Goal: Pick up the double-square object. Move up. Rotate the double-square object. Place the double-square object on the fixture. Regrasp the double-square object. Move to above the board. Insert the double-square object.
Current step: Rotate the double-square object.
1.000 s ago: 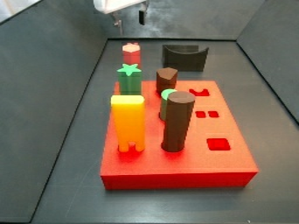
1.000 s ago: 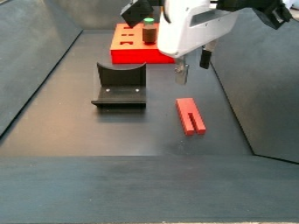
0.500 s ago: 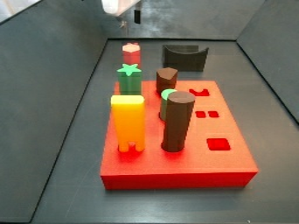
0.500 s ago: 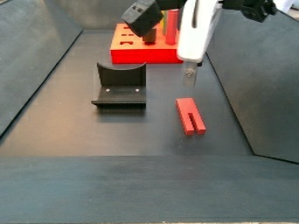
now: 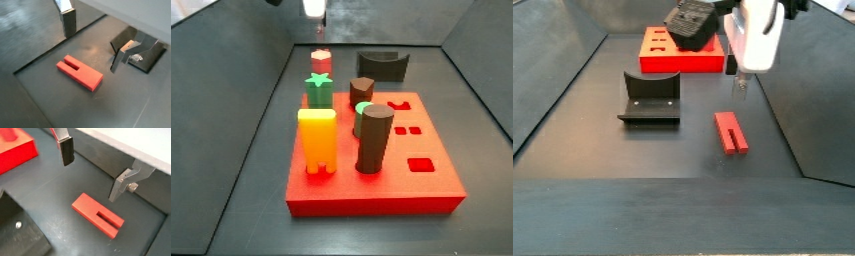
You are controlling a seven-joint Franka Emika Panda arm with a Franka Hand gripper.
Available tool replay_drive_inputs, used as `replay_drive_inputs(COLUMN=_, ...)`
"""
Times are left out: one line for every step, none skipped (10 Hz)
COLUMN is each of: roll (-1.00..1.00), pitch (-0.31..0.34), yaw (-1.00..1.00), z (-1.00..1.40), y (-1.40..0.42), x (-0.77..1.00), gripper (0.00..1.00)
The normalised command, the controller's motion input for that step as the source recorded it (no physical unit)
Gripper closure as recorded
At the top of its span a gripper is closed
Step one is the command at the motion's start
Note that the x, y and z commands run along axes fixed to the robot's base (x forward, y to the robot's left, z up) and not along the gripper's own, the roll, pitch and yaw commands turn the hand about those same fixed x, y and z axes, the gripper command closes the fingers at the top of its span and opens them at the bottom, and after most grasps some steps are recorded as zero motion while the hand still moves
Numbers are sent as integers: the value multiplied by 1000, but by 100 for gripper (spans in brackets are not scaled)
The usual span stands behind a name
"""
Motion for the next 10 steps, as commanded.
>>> replay_drive_inputs(roll=1, pitch=-13, yaw=1000, z=-21, y=-1, x=39, gripper=0)
replay_drive_inputs(roll=2, pitch=-14, yaw=1000, z=-21, y=-1, x=39, gripper=0)
replay_drive_inputs(roll=2, pitch=-14, yaw=1000, z=-21, y=-1, x=39, gripper=0)
replay_drive_inputs(roll=2, pitch=-15, yaw=1000, z=-21, y=0, x=38, gripper=0)
replay_drive_inputs(roll=2, pitch=-16, yaw=1000, z=-21, y=-1, x=39, gripper=0)
replay_drive_inputs(roll=2, pitch=-17, yaw=1000, z=-21, y=0, x=38, gripper=0)
replay_drive_inputs(roll=2, pitch=-18, yaw=1000, z=-21, y=0, x=38, gripper=0)
replay_drive_inputs(roll=2, pitch=-19, yaw=1000, z=-21, y=0, x=38, gripper=0)
replay_drive_inputs(roll=2, pitch=-21, yaw=1000, z=-21, y=0, x=38, gripper=0)
replay_drive_inputs(roll=3, pitch=-22, yaw=1000, z=-21, y=0, x=38, gripper=0)
